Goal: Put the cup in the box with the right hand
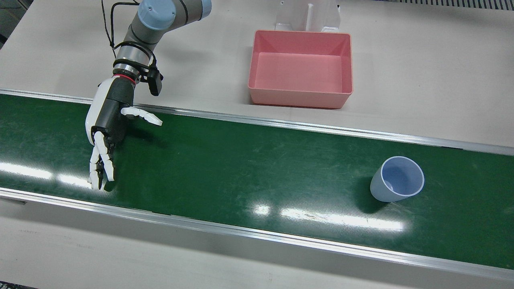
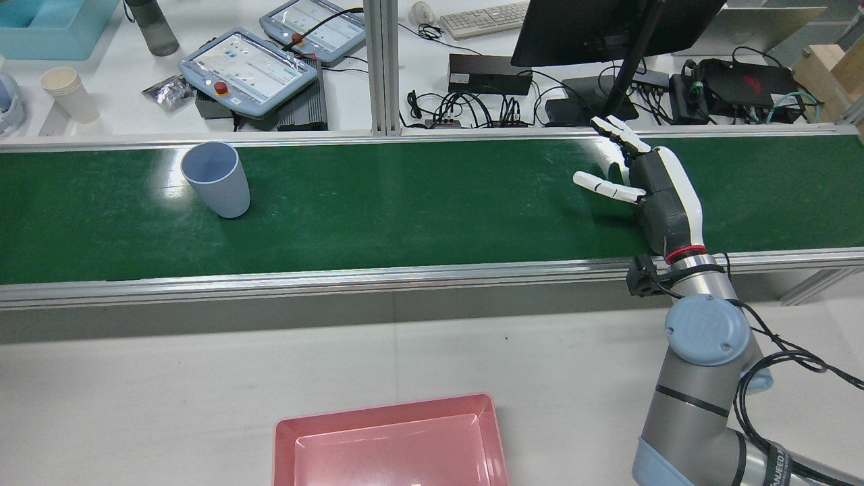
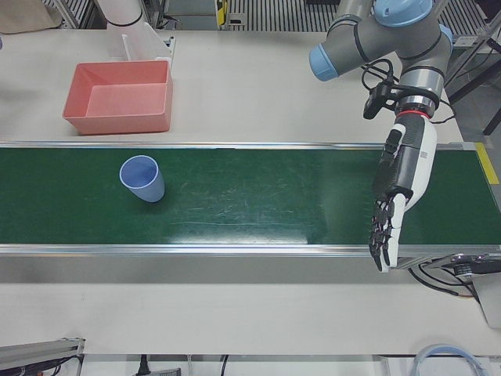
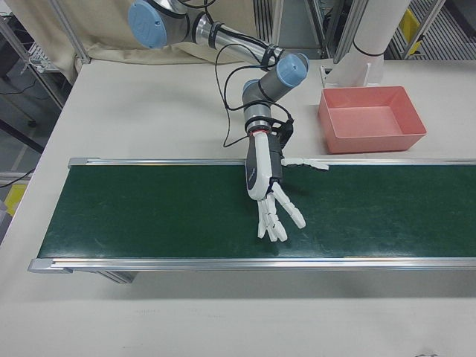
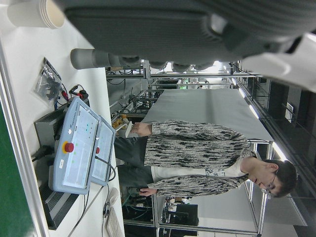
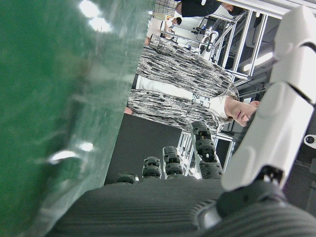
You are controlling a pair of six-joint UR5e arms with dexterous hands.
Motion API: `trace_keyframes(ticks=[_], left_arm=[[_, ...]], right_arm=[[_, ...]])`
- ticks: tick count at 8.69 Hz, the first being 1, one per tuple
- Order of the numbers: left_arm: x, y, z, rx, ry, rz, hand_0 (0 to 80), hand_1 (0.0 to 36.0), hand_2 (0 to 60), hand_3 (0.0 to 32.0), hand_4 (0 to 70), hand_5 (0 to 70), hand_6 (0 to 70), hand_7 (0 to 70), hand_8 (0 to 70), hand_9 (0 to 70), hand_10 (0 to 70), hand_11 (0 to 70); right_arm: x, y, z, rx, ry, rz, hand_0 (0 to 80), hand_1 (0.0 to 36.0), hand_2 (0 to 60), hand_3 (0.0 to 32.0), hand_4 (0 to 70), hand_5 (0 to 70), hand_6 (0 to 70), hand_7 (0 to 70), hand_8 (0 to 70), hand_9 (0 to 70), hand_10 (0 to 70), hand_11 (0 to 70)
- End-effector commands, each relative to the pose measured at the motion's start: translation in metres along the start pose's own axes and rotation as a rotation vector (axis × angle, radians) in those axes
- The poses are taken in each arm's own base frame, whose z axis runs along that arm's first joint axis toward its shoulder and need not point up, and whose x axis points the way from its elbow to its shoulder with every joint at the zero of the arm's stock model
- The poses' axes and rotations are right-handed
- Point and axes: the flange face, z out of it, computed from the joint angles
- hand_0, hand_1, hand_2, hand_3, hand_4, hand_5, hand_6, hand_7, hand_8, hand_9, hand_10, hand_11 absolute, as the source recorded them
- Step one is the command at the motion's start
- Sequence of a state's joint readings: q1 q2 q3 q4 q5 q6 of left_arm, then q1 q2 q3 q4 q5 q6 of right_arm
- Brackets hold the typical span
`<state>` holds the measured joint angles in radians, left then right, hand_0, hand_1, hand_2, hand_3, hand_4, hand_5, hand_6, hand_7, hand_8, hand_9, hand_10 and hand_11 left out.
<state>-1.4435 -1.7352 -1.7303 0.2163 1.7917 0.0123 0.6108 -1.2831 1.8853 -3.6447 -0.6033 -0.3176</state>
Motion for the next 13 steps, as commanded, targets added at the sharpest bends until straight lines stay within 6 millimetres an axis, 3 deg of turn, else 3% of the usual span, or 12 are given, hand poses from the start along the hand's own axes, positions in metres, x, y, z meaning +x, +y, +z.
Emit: trace_keyframes(ticks=[1,3,5,6,13], left_arm=[[0.0,-0.0001,-0.0001,0.0,0.0,0.0,0.0,0.0,0.0,0.0,0.0,0.0,0.0,0.0,0.0,0.0,0.0,0.0],[0.0001,0.0006,0.0005,-0.001,0.0,0.0,0.0,0.0,0.0,0.0,0.0,0.0,0.0,0.0,0.0,0.0,0.0,0.0],[0.0001,0.0006,0.0005,-0.001,0.0,0.0,0.0,0.0,0.0,0.0,0.0,0.0,0.0,0.0,0.0,0.0,0.0,0.0],[0.0001,0.0006,0.0005,-0.001,0.0,0.0,0.0,0.0,0.0,0.0,0.0,0.0,0.0,0.0,0.0,0.0,0.0,0.0],[0.0,-0.0001,-0.0001,0.0,0.0,0.0,0.0,0.0,0.0,0.0,0.0,0.0,0.0,0.0,0.0,0.0,0.0,0.0]], right_arm=[[0.0004,0.0079,0.0001,-0.016,0.02,0.013,46.0,14.1,14.2,0.0,6.0,3.6,4.8,17.0,3.7,7.7,0.0,0.0],[0.0013,0.0088,-0.0001,-0.021,0.033,0.012,45.0,12.4,12.0,0.0,7.0,3.0,4.3,17.1,3.6,7.6,0.0,0.0],[0.0001,0.0116,-0.0005,-0.026,0.035,0.018,47.6,15.0,7.2,0.0,4.6,4.1,3.8,17.2,3.9,7.6,0.0,0.0],[0.0,0.0115,-0.0006,-0.025,0.035,0.017,48.8,16.7,7.2,0.0,4.7,4.6,3.9,17.4,4.1,7.8,0.0,0.0],[0.0004,0.0146,-0.0006,-0.03,0.035,0.021,48.5,16.4,8.2,0.0,6.3,4.3,4.0,18.2,4.1,8.1,0.0,0.0]])
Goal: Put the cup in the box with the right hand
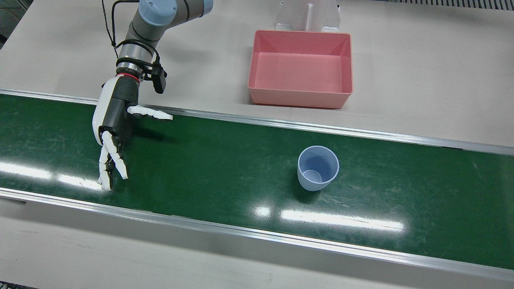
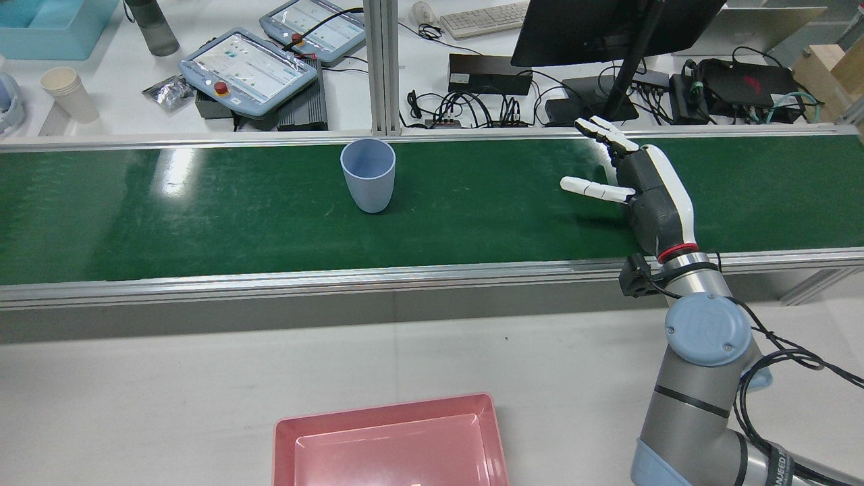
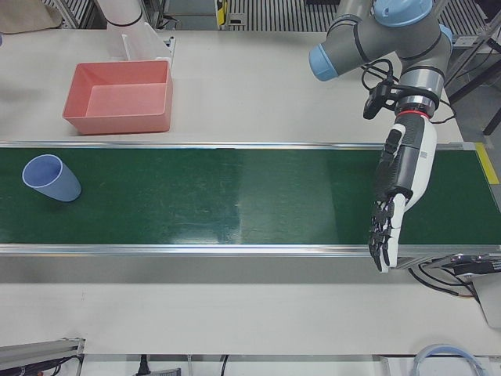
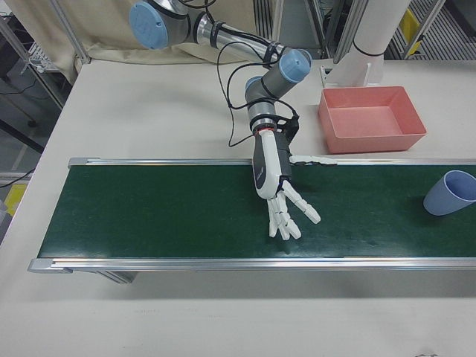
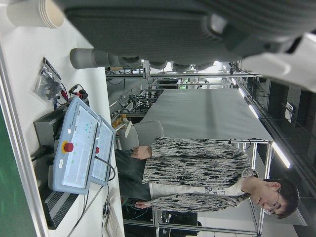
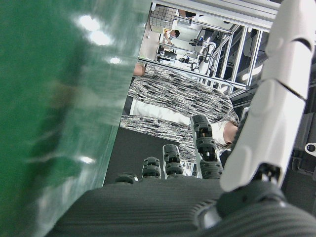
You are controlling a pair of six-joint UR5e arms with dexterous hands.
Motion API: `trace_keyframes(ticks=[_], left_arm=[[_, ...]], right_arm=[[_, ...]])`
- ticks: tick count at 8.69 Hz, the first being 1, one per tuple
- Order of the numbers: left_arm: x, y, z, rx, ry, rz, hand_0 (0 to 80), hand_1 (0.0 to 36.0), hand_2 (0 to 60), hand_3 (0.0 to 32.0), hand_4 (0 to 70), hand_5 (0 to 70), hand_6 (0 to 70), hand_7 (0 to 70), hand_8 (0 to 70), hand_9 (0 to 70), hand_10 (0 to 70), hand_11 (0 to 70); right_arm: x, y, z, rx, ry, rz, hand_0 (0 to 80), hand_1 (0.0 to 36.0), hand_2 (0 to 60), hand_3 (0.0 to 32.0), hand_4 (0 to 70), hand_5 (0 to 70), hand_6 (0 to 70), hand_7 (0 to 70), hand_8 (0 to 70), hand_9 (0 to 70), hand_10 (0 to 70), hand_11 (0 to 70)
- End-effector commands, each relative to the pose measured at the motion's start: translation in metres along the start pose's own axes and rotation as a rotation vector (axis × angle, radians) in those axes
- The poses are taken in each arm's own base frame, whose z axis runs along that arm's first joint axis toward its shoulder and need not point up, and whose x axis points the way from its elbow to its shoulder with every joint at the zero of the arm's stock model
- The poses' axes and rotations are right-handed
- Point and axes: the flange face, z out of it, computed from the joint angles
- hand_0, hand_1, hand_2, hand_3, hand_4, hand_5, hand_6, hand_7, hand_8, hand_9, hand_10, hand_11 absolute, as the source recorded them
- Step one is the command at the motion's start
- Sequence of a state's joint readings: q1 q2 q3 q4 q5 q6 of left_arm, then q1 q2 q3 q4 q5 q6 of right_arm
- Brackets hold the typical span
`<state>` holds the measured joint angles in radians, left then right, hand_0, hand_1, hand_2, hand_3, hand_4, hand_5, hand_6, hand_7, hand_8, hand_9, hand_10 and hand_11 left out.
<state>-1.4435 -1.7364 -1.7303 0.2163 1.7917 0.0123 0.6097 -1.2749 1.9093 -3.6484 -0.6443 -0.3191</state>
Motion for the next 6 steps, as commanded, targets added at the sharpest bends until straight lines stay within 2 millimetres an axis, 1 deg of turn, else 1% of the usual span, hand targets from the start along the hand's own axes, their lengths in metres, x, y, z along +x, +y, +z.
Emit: trace_keyframes(ticks=[1,6], left_arm=[[0.0,0.0,0.0,0.0,0.0,0.0,0.0,0.0,0.0,0.0,0.0,0.0,0.0,0.0,0.0,0.0,0.0,0.0],[0.0,0.0,0.0,0.0,0.0,0.0,0.0,0.0,0.0,0.0,0.0,0.0,0.0,0.0,0.0,0.0,0.0,0.0]], right_arm=[[0.001,0.0006,-0.0006,-0.001,0.002,0.0,48.8,16.4,7.8,0.4,6.3,4.4,3.9,18.4,4.0,8.0,0.0,0.0],[0.0027,-0.0006,-0.0026,0.0,0.007,-0.004,48.4,16.4,9.4,0.0,6.6,4.3,4.0,18.6,4.1,8.3,0.0,0.0]])
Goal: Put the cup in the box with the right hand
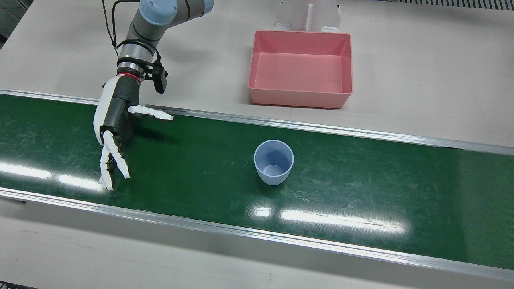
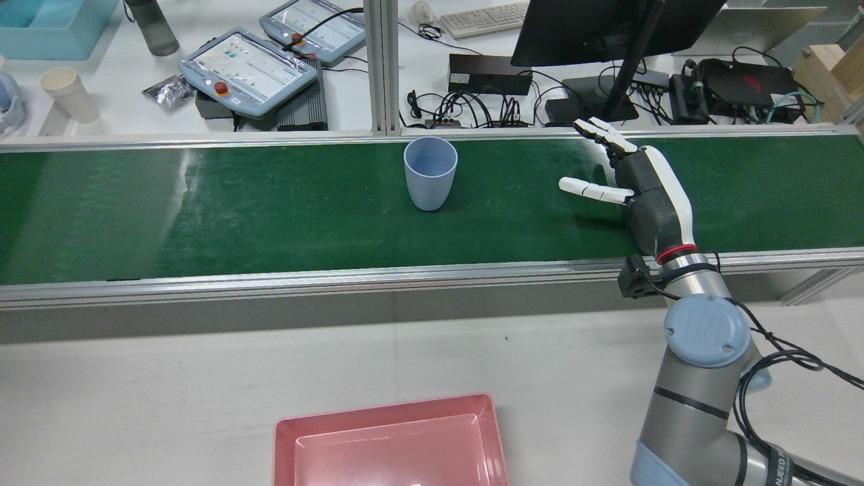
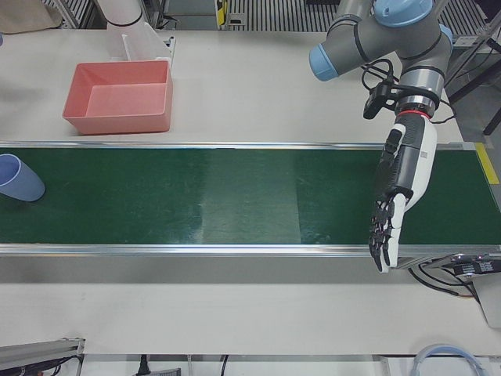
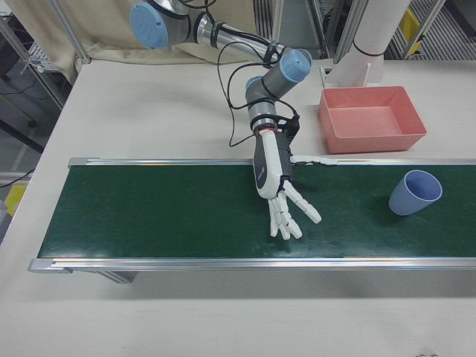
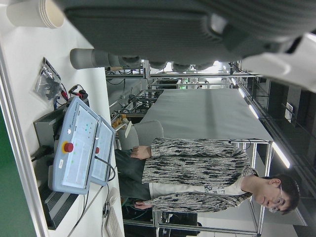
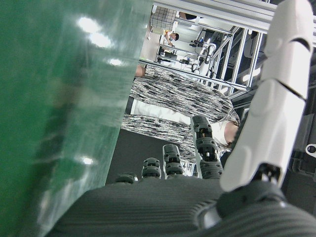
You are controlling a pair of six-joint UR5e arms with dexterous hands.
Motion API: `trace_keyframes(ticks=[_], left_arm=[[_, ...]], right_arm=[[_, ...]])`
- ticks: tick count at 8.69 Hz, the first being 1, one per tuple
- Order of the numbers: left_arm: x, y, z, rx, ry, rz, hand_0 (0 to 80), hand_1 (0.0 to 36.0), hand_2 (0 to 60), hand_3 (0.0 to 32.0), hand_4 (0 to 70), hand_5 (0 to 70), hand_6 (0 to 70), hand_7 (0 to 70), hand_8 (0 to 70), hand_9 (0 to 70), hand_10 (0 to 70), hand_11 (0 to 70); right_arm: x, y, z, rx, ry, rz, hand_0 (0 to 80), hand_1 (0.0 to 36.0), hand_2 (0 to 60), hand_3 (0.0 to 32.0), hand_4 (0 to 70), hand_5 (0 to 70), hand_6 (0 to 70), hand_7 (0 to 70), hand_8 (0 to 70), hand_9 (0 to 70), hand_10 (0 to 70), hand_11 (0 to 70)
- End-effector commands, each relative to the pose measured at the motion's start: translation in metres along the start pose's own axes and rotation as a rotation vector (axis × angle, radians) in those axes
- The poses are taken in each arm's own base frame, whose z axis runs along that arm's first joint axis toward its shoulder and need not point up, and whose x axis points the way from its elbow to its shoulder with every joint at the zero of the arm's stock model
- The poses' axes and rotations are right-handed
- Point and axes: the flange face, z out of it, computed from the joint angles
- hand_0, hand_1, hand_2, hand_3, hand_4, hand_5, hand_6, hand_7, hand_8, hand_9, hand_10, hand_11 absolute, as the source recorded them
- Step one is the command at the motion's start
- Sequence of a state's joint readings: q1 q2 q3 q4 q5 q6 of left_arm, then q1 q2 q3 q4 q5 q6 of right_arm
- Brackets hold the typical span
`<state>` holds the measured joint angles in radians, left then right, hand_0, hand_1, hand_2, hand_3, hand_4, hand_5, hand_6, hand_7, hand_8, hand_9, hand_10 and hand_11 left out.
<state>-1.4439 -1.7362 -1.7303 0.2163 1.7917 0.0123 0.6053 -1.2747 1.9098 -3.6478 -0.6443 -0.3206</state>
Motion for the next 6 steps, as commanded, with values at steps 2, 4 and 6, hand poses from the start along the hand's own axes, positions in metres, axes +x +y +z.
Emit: trace_keyframes(ticks=[2,4,6], left_arm=[[-0.0002,0.0001,0.0002,0.0,0.0,0.0,0.0,0.0,0.0,0.0,0.0,0.0,0.0,0.0,0.0,0.0,0.0,0.0],[-0.0002,0.0001,0.0002,0.0,0.0,0.0,0.0,0.0,0.0,0.0,0.0,0.0,0.0,0.0,0.0,0.0,0.0,0.0],[-0.0003,-0.0006,-0.0005,0.001,0.0,0.0,0.0,0.0,0.0,0.0,0.0,0.0,0.0,0.0,0.0,0.0,0.0,0.0]], right_arm=[[0.007,-0.0028,-0.0039,0.004,0.013,-0.011,48.5,16.4,9.2,0.4,5.6,4.4,3.9,18.2,4.2,8.1,0.0,0.0],[0.0088,-0.003,-0.0048,0.004,0.017,-0.012,48.4,16.4,9.6,0.6,6.4,4.3,3.9,18.4,4.2,8.2,0.0,0.0],[0.0093,-0.0041,-0.0046,0.006,0.017,-0.014,48.4,16.3,9.7,0.0,7.5,4.3,4.3,19.9,4.3,8.7,0.0,0.0]])
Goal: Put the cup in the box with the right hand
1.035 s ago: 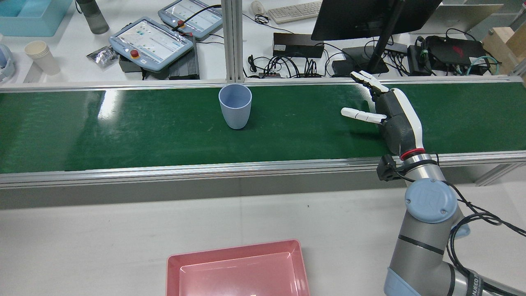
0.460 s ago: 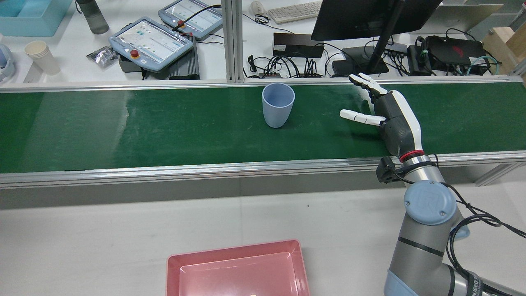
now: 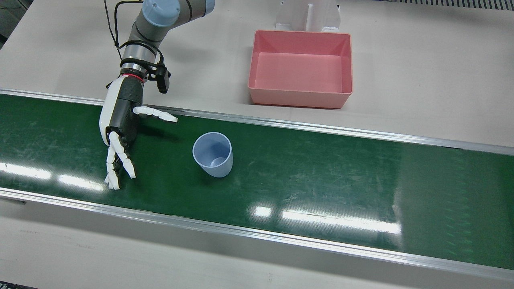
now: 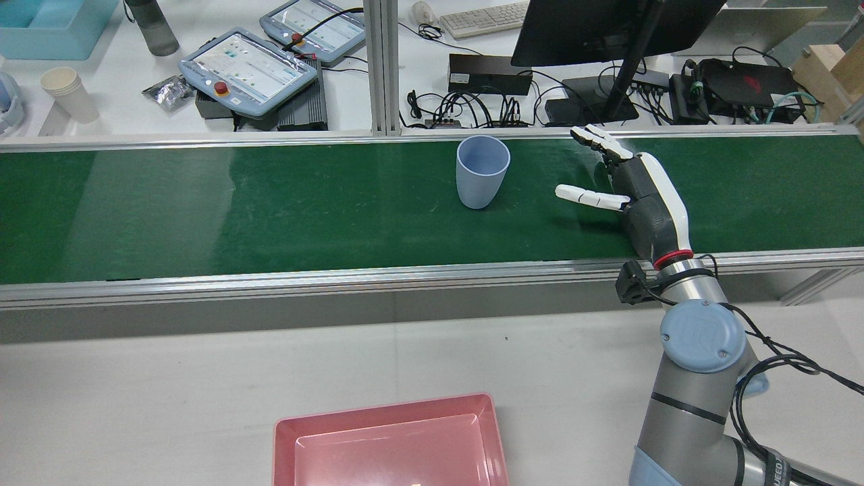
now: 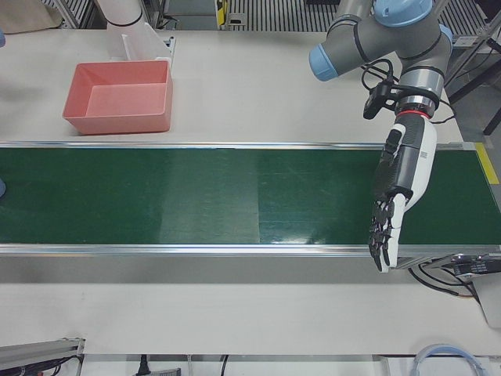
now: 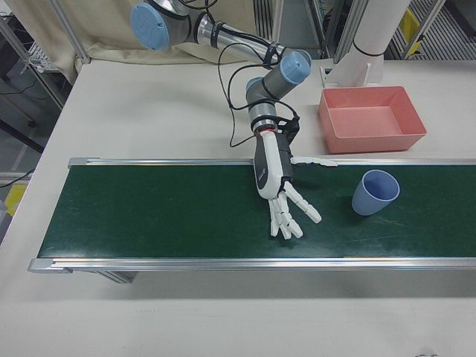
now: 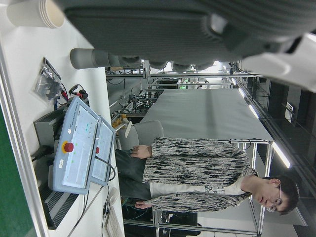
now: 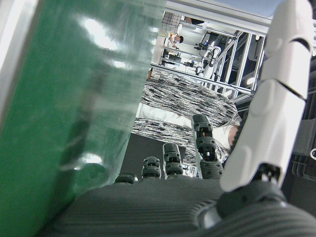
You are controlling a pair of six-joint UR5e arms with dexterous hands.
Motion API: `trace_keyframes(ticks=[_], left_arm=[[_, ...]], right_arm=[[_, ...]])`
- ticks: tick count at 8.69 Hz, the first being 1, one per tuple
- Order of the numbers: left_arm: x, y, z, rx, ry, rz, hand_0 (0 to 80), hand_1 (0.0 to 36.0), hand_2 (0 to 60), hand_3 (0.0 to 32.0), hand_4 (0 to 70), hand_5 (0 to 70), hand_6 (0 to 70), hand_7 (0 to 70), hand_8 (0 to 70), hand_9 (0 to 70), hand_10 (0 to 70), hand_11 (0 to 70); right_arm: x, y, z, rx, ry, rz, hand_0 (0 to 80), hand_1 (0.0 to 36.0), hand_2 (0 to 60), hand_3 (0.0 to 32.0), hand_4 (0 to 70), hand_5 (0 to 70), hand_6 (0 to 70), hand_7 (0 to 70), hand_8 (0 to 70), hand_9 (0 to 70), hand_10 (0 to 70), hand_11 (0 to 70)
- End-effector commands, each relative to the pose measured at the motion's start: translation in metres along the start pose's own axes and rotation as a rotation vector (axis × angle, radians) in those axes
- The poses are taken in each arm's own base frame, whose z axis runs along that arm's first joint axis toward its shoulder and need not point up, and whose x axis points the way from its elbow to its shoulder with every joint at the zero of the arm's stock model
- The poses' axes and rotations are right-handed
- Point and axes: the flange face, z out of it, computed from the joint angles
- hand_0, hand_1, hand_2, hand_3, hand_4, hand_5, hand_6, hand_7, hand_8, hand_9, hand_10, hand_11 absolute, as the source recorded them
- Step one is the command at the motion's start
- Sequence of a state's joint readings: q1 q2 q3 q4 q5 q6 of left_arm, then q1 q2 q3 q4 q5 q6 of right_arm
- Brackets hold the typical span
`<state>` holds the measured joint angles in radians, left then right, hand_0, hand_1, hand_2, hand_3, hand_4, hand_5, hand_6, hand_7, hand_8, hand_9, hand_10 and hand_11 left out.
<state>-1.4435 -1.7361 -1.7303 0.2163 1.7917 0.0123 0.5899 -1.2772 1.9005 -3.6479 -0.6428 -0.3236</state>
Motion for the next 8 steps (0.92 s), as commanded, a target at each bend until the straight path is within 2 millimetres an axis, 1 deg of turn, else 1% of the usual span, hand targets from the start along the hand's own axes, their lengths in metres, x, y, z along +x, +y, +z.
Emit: trace_keyframes(ticks=[1,4,7,8], left_arm=[[0.0,0.0002,0.0002,0.0,0.0,0.0,0.0,0.0,0.0,0.0,0.0,0.0,0.0,0.0,0.0,0.0,0.0,0.0],[0.0,0.0002,0.0002,0.0,0.0,0.0,0.0,0.0,0.0,0.0,0.0,0.0,0.0,0.0,0.0,0.0,0.0,0.0],[0.0,-0.0005,0.0001,0.001,0.0,0.0,0.0,0.0,0.0,0.0,0.0,0.0,0.0,0.0,0.0,0.0,0.0,0.0],[0.0,-0.0005,0.0001,0.001,0.0,0.0,0.0,0.0,0.0,0.0,0.0,0.0,0.0,0.0,0.0,0.0,0.0,0.0]], right_arm=[[0.0001,-0.0015,0.0002,0.003,-0.002,-0.003,48.5,16.4,10.0,0.0,8.4,4.3,4.4,20.2,4.4,8.9,0.0,0.0],[0.0005,0.0002,0.0008,0.0,-0.001,0.001,48.6,16.8,11.8,0.0,12.0,4.2,5.0,22.4,4.4,9.6,0.0,0.0],[-0.0007,-0.0018,0.0006,0.004,-0.003,-0.003,48.5,16.8,11.9,0.0,12.4,4.2,5.1,22.5,4.6,9.8,0.0,0.0],[-0.0014,-0.002,0.001,0.004,-0.004,-0.003,48.7,17.1,12.1,0.0,12.9,4.3,5.5,23.9,4.9,10.4,0.0,0.0]])
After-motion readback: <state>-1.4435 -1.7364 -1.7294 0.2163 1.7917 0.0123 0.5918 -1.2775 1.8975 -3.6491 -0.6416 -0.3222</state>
